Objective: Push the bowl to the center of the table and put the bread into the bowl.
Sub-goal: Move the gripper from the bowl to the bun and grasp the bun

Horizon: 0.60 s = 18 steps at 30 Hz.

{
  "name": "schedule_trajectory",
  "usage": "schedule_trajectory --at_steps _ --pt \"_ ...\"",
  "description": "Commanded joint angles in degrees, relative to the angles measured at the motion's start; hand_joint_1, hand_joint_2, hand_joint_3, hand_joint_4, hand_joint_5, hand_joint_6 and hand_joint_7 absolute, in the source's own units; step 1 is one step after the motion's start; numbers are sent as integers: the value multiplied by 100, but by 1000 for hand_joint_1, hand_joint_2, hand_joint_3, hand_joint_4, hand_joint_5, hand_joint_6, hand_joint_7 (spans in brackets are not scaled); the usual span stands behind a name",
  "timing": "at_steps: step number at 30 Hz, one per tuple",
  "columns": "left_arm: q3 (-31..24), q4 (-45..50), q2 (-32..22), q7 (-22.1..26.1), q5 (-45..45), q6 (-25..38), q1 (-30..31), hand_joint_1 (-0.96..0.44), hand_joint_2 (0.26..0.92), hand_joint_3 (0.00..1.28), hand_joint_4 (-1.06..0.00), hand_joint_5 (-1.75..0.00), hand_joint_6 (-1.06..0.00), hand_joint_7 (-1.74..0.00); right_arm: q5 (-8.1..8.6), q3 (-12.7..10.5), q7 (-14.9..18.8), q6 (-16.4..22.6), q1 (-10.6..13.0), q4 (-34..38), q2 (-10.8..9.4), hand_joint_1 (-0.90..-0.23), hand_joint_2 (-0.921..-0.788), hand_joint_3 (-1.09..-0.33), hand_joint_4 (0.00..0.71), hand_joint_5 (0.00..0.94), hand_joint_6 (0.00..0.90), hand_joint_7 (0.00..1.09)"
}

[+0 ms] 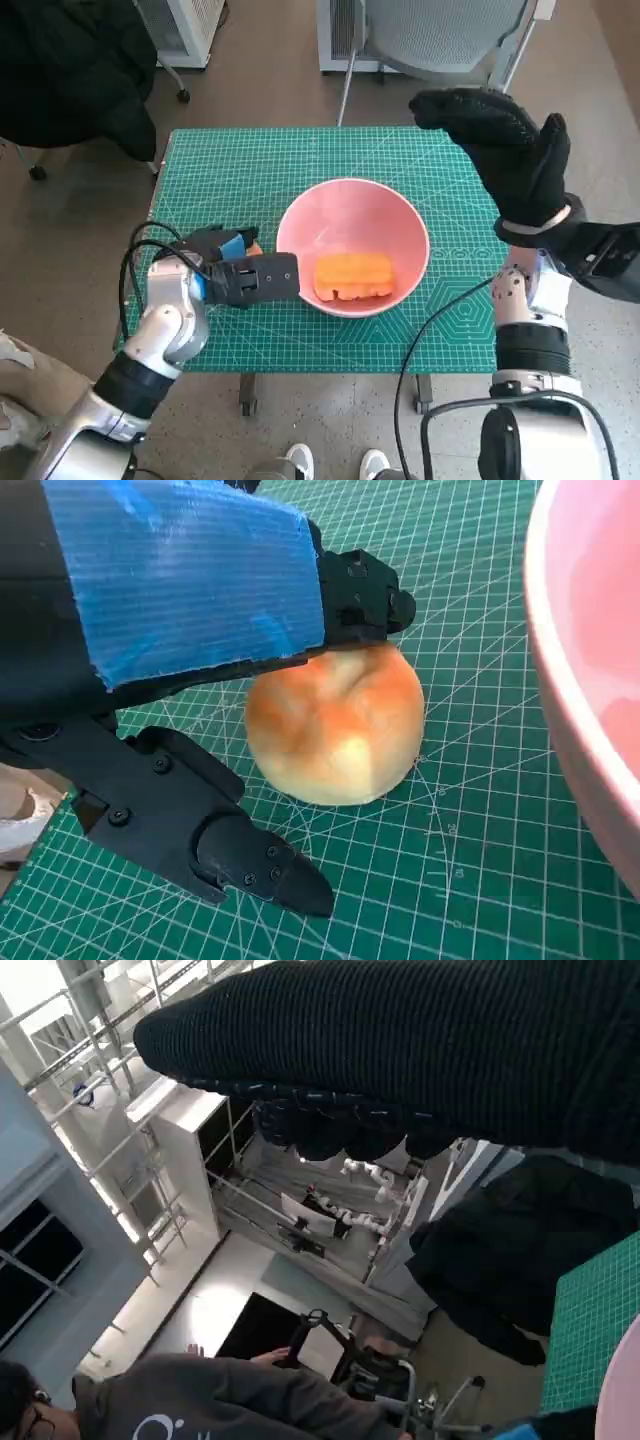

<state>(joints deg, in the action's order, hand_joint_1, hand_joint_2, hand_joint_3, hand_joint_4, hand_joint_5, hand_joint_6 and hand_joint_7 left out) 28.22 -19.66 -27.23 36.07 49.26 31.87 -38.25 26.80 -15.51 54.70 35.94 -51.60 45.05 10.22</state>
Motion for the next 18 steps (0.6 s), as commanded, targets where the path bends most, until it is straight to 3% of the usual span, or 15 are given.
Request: schedule_trajectory --at_steps 1,3,4,5,6,9,11,13,15,16,17,18 --pt "119 -529 112 -191 20 -134 -195 -275 748 22 -114 -35 -204 -20 -35 22 -3 -12 139 14 17 -710 -921 -857 258 0 323 0" --pt "132 -697 151 -279 -4 -187 -245 -227 768 24 -172 -38 -221 -18 -37 21 -2 -9 139 17 21 -710 -921 -856 258 0 323 1" --pt "131 -759 166 -318 -19 -210 -266 -186 799 23 -213 -189 -235 -15 -37 20 0 -9 138 19 24 -710 -921 -856 258 0 324 1" --pt "116 -861 196 -392 -48 -239 -292 -126 842 24 -226 -496 -255 -10 -35 20 3 -14 136 21 26 -710 -921 -856 258 0 324 1" --pt "102 -986 236 -502 -63 -256 -322 48 839 181 -299 -874 -284 -13 -30 19 10 -26 135 20 29 -710 -921 -856 258 0 324 1" --pt "101 -1241 301 -780 -60 -316 -365 291 627 667 -489 -1332 -451 -52 -26 22 18 -41 135 14 35 -709 -921 -856 258 0 325 2" --pt "118 -1335 312 -948 -41 -367 -365 350 571 779 -549 -1425 -523 -74 -26 25 17 -49 136 7 37 -709 -921 -856 258 0 326 2" --pt "137 -1377 301 -1171 -3 -432 -327 366 624 710 -549 -1453 -617 -152 -18 25 19 -73 140 -4 39 -710 -921 -856 258 0 326 2" --pt "134 -1373 280 -1332 2 -484 -283 364 729 586 -492 -1500 -633 -316 -12 26 21 -91 146 -15 39 -713 -921 -855 258 0 326 2" --pt "135 -1372 268 -1382 1 -502 -268 363 747 567 -479 -1511 -632 -348 -9 28 25 -94 154 -27 37 -714 -921 -854 258 0 326 2" --pt "136 -1377 261 -1418 -2 -515 -261 233 809 475 -444 -1498 -544 -742 -8 29 28 -95 160 -36 36 -715 -921 -854 258 0 326 2" --pt "142 -1384 253 -1430 -5 -521 -263 150 849 417 -419 -1492 -484 -998 -5 28 32 -96 162 -39 34 -716 -921 -854 258 0 325 2"
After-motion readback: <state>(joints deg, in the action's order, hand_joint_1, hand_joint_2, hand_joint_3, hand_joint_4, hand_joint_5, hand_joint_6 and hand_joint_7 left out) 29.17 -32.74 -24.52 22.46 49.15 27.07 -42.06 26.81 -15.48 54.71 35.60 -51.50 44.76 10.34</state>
